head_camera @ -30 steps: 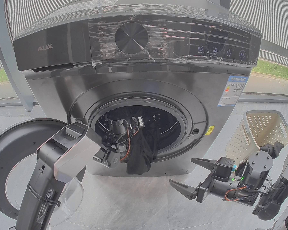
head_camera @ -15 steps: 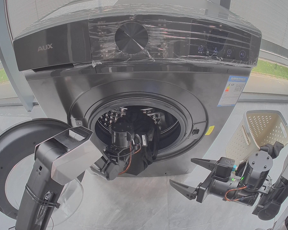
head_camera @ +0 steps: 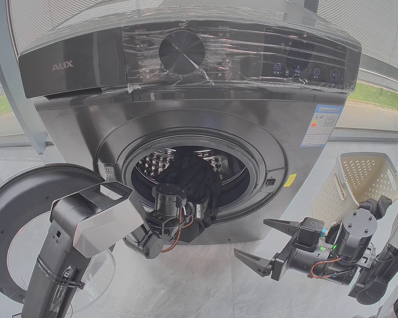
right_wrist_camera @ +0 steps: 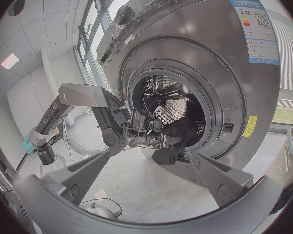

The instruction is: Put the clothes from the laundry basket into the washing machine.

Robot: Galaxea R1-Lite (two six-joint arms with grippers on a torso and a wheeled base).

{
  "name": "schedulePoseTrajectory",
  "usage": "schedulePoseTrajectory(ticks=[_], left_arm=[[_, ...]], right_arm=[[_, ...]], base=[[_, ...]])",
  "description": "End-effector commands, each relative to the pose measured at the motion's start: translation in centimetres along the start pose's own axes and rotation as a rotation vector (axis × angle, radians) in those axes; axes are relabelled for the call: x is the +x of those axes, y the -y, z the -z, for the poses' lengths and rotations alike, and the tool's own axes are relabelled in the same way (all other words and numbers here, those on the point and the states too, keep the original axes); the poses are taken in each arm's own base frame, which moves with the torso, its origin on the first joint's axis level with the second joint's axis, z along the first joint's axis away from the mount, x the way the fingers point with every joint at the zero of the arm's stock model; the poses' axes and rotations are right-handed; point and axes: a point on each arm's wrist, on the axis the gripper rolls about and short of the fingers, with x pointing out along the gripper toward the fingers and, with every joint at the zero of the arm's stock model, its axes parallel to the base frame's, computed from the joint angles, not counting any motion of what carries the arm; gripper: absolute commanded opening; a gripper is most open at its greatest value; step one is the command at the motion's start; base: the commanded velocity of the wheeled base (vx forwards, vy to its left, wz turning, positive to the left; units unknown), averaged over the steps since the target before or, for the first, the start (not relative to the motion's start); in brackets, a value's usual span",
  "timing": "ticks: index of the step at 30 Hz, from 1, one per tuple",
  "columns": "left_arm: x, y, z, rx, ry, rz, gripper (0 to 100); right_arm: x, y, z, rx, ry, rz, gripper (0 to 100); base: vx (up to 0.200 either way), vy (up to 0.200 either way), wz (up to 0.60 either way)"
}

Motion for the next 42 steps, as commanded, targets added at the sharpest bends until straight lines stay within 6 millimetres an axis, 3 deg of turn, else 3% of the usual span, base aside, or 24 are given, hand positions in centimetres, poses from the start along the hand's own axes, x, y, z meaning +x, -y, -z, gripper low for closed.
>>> schedulePoseTrajectory(ticks=[1,7,9,15,20,27,28,32,37,42], left_arm=[[0.4,-0.1,0.8,0.002,-0.011,-0.001,0],[1.0,-0.1,-0.8,-0.014,0.053,-0.009,0],[2.2,-1.0,-3.3,-0.037,0.159,-0.058,0],[3.5,-2.6,-7.2,-0.081,0.334,-0.128,0],[4.2,-2.6,-8.1,-0.1,0.403,-0.147,0],[4.2,-2.5,-7.4,-0.097,0.383,-0.147,0],[4.1,-2.3,-7.3,-0.096,0.376,-0.145,100],[3.5,-2.1,-6.5,-0.097,0.335,-0.141,100],[0.7,-0.8,-3.8,-0.056,0.133,-0.043,100],[0.3,-0.2,-2.3,-0.04,0.086,-0.005,100]], right_arm=[[0.0,0.0,-0.1,0.0,0.009,-0.001,100],[0.0,0.0,-0.1,0.0,0.009,0.001,100],[0.0,0.0,-0.1,0.0,0.009,0.001,100],[0.0,0.0,-0.1,0.0,0.009,-0.001,100],[0.0,0.0,-0.1,0.0,0.009,-0.001,100],[0.0,0.0,-0.1,0.0,0.007,-0.001,100],[0.0,0.0,-0.1,0.0,0.009,-0.001,100],[0.0,0.0,-0.1,0.0,0.007,0.001,100],[0.0,0.0,-0.1,0.0,0.006,-0.002,100],[0.0,0.0,-0.1,0.0,0.006,-0.002,100]], base=[[0.0,0.0,0.0],[0.0,0.0,0.0],[0.0,0.0,0.0],[0.0,0.0,0.0],[0.0,0.0,0.0],[0.0,0.0,0.0],[0.0,0.0,0.0],[0.0,0.0,0.0],[0.0,0.0,0.0],[0.0,0.0,0.0]])
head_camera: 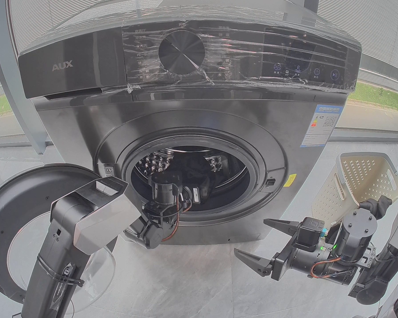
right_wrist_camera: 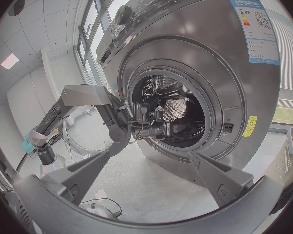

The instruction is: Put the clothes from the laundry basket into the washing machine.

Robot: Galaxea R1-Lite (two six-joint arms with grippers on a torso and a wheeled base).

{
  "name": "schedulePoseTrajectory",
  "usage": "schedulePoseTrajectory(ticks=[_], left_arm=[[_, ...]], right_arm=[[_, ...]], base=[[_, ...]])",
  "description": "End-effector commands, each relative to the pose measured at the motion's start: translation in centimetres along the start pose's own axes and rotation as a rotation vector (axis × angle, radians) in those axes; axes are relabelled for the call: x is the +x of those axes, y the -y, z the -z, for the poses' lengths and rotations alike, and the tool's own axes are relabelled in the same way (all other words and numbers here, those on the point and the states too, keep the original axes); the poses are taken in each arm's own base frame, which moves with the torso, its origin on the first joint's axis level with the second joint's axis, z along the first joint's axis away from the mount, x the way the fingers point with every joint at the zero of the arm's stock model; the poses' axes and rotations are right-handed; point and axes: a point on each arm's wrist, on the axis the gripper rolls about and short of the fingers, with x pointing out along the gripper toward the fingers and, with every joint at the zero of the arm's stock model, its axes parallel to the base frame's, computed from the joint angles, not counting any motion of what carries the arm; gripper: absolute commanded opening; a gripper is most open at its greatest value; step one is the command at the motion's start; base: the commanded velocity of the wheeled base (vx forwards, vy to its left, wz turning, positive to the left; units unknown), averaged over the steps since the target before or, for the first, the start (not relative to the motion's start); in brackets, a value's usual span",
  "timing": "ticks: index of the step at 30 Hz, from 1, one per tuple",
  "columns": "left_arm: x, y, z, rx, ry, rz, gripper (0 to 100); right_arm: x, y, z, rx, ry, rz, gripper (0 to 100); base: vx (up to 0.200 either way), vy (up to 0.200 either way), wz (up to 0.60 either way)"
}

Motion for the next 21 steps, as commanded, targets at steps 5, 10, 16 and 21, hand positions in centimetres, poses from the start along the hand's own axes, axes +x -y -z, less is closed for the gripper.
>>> schedulePoseTrajectory(ticks=[5,10,16,21], left_arm=[[-0.9,0.9,1.8,0.026,-0.077,0.047,100],[-0.7,0.8,2.9,0.04,-0.101,0.041,100],[-0.6,0.5,3.6,0.058,-0.11,0.036,0],[0.1,0.5,2.4,0.054,-0.06,0.026,0]], right_arm=[[0.0,-0.1,0.0,-0.001,0.003,-0.004,100],[0.0,0.0,-0.1,-0.001,0.006,-0.003,100],[0.0,-0.1,-0.1,-0.001,0.008,-0.003,100],[0.0,0.0,-0.1,-0.001,0.008,-0.001,100]], base=[[0.0,0.0,0.0],[0.0,0.0,0.0],[0.0,0.0,0.0],[0.0,0.0,0.0]])
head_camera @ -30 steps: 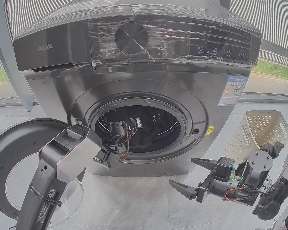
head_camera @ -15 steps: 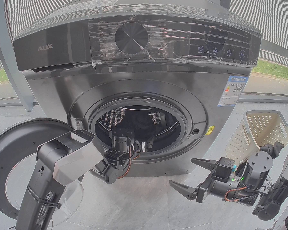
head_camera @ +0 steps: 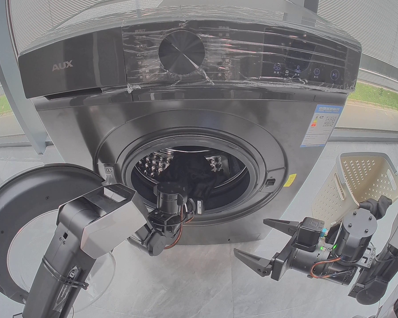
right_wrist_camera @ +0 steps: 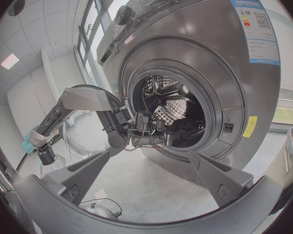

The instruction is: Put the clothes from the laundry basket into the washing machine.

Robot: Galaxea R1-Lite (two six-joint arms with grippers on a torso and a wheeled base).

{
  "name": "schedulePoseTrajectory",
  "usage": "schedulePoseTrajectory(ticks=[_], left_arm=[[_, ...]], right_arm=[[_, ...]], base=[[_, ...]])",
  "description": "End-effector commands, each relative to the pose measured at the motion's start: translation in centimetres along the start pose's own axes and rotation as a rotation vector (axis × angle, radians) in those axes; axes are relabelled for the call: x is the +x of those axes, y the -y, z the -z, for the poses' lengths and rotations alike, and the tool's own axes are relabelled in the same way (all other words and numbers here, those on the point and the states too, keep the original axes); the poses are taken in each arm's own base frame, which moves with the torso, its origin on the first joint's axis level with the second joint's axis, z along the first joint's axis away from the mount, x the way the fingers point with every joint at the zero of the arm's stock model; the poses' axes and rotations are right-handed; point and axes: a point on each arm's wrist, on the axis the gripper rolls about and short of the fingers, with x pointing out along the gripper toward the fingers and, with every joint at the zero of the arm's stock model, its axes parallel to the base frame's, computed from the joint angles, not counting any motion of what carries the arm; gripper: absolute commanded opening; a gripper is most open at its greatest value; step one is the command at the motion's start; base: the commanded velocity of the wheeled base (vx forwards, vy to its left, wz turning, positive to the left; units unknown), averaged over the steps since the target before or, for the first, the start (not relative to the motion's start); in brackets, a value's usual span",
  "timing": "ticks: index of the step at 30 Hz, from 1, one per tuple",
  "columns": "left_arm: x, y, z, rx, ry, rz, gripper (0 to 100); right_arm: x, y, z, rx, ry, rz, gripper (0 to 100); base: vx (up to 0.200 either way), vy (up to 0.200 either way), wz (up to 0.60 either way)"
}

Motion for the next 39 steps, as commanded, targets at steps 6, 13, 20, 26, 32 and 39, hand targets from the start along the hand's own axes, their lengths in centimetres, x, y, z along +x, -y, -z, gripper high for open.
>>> schedulePoseTrajectory(ticks=[6,13,20,26,32,39], left_arm=[[2.3,-1.5,-5.0,-0.039,0.203,-0.094,0],[3.9,-2.5,-6.8,-0.068,0.328,-0.153,0],[4.6,-2.5,-7.2,-0.076,0.37,-0.163,0],[4.4,-2.0,-6.9,-0.085,0.358,-0.153,100],[3.4,-0.6,-6.2,-0.093,0.324,-0.124,100],[-1.5,3.3,-6.1,-0.056,0.212,-0.037,100]], right_arm=[[0.0,0.0,-0.1,-0.001,0.009,-0.002,100],[0.0,0.0,-0.1,-0.001,0.009,-0.002,100],[0.0,0.0,-0.1,-0.001,0.009,-0.002,100],[0.0,0.0,-0.1,-0.001,0.009,-0.002,100],[0.0,0.1,0.0,0.0,0.004,0.002,100],[-0.1,0.2,0.1,0.001,-0.003,0.01,100]], base=[[0.0,0.0,0.0],[0.0,0.0,0.0],[0.0,0.0,0.0],[0.0,0.0,0.0],[0.0,0.0,0.0],[0.0,0.0,0.0]])
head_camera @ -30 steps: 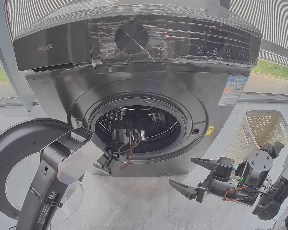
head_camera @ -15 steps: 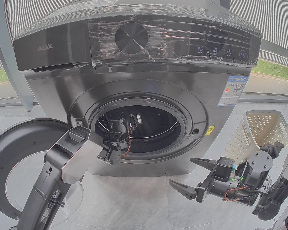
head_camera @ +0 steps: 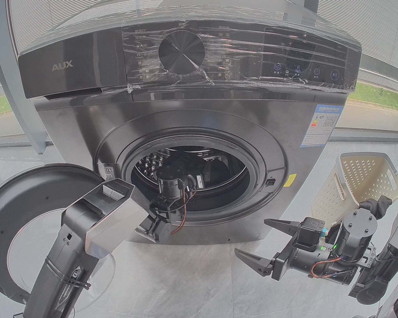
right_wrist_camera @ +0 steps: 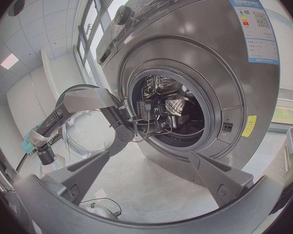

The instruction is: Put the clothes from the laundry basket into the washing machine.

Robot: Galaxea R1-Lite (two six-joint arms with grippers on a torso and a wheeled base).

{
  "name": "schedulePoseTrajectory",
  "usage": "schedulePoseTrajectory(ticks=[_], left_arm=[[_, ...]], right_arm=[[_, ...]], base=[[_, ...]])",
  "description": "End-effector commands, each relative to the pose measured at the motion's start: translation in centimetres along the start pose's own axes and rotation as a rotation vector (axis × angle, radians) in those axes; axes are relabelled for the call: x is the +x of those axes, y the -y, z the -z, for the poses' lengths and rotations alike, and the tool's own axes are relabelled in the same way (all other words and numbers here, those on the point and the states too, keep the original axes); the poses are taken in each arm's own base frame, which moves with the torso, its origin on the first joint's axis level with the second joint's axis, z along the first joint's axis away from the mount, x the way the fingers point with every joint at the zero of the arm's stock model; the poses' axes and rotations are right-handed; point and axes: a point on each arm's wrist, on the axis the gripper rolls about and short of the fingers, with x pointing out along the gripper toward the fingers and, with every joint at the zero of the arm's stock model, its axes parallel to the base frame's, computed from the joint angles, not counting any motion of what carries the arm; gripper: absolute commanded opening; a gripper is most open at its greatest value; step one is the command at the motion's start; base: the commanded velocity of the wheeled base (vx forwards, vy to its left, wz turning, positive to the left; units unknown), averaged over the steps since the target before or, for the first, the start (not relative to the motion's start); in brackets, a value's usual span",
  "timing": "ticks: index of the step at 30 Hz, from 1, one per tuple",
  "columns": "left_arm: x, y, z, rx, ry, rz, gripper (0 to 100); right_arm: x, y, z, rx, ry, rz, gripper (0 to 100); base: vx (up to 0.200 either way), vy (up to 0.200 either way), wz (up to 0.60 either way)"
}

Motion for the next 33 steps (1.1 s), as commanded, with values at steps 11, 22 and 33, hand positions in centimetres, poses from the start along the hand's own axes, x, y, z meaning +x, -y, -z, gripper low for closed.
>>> schedulePoseTrajectory(ticks=[11,22,33], left_arm=[[-17.3,5.5,-6.7,0.056,-0.218,0.225,100],[-29.0,1.7,-14.9,-0.024,-0.116,0.301,100],[-32.8,-2.7,-16.1,-0.071,-0.077,0.21,100]], right_arm=[[-0.4,0.3,0.0,-0.001,0.002,0.014,100],[-1.4,0.5,-1.1,-0.008,0.049,0.042,100],[-6.0,2.3,-1.3,0.017,0.065,0.217,100]], base=[[0.0,0.0,0.0],[0.0,0.0,0.0],[0.0,0.0,0.0]])
